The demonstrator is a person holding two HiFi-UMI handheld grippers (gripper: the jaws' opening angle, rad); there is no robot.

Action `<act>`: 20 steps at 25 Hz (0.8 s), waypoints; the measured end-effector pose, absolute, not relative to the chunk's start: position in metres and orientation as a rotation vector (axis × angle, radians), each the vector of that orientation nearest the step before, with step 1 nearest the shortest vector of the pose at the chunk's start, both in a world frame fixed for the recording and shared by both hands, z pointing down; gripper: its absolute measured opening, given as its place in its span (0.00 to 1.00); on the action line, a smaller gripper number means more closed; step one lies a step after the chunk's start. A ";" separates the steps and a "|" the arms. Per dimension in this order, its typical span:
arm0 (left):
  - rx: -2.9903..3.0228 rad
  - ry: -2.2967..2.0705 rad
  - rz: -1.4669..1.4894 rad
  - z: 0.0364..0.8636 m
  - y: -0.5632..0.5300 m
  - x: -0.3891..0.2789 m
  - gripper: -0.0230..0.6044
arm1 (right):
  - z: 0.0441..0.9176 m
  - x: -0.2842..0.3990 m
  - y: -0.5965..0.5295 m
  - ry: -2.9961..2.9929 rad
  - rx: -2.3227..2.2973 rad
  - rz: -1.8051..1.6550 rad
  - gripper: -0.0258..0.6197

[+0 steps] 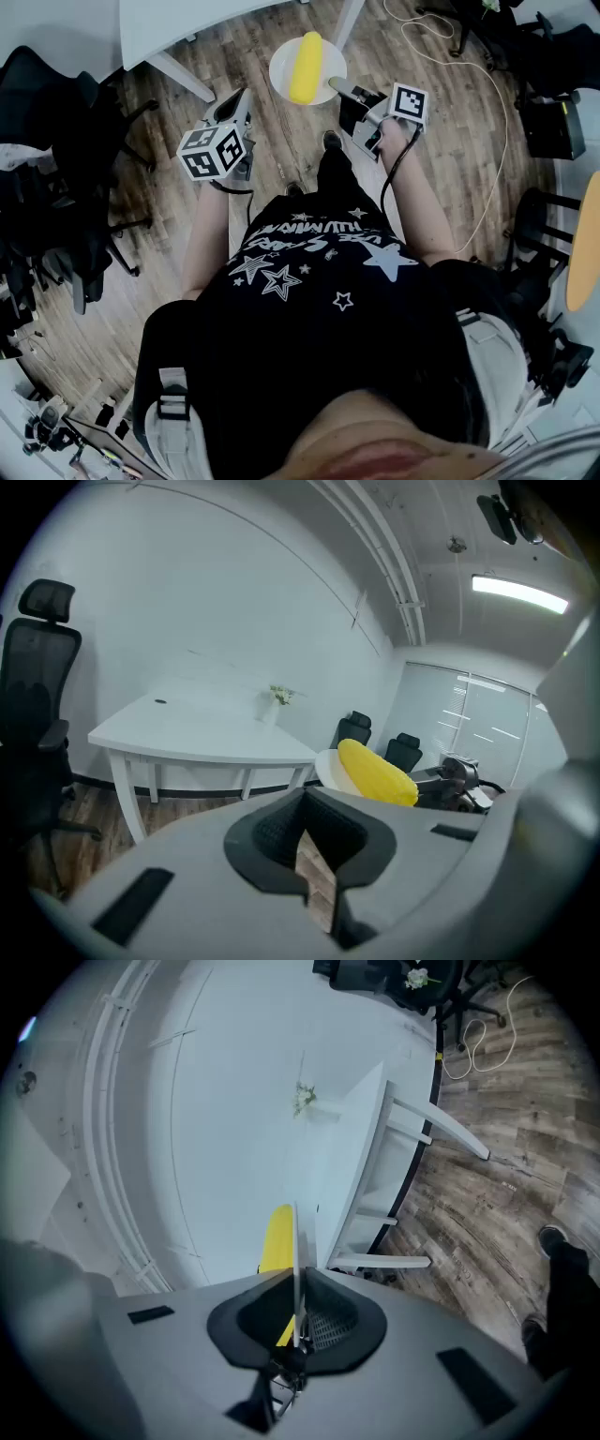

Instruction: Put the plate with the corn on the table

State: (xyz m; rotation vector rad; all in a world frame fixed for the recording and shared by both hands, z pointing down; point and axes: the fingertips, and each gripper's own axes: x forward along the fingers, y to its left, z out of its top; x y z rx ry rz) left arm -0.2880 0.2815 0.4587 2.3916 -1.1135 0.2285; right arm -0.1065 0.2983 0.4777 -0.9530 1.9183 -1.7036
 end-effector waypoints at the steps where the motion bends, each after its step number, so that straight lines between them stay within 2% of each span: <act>1: 2.392 -1.113 0.230 0.459 0.281 -0.287 0.05 | 0.478 -0.106 0.298 1.916 -0.955 -1.705 0.08; 20: 2.390 -1.093 0.247 0.468 0.282 -0.283 0.05 | 0.478 -0.105 0.294 1.944 -0.953 -1.686 0.08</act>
